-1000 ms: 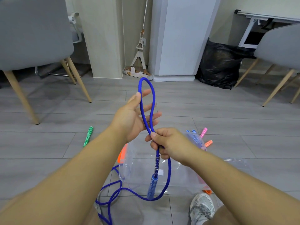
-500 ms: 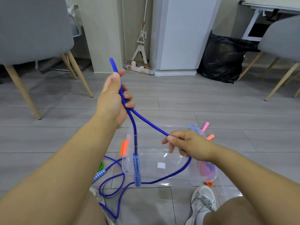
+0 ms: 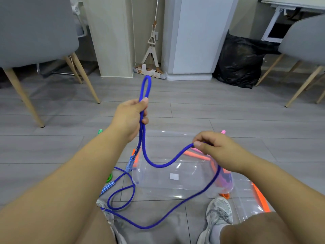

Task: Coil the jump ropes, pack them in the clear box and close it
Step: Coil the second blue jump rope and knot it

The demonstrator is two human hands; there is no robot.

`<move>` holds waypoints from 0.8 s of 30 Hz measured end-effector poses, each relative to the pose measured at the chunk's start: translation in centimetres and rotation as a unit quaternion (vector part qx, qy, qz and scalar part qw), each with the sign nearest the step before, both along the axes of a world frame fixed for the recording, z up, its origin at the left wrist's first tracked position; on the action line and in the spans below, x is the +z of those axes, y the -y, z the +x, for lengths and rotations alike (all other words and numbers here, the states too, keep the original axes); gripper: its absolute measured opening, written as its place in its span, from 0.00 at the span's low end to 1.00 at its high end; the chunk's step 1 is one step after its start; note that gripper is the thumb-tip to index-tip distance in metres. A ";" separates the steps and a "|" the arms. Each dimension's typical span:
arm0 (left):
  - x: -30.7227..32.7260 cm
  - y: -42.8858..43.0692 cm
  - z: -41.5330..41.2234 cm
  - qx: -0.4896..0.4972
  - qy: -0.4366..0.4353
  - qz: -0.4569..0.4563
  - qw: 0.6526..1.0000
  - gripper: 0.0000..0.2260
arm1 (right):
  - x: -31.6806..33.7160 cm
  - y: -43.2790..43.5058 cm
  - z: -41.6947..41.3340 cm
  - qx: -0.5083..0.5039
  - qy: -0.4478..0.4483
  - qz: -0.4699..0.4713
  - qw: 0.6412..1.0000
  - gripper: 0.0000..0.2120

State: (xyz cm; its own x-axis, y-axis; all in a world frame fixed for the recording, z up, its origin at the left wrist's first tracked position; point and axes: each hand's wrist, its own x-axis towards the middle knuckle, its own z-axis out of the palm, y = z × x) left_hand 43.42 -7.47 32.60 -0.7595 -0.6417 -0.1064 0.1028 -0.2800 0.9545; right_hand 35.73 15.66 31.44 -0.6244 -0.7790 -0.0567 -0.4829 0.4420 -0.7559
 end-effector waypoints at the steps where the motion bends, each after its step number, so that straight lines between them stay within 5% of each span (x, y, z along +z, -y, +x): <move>1: -0.1 -0.5 -0.1 -0.018 0.007 -0.015 1.000 0.09 | 0.5 0.6 0.4 0.001 0.012 -0.014 1.000 0.09; 9: 0.1 -4.2 0.2 -0.141 0.074 -0.059 0.986 0.07 | 2.2 5.3 0.8 -0.076 0.003 -0.118 0.990 0.09; 24: 0.0 -4.0 -0.4 -0.098 0.095 -0.093 0.986 0.10 | 2.3 5.6 -0.3 -0.077 -0.002 -0.122 0.990 0.06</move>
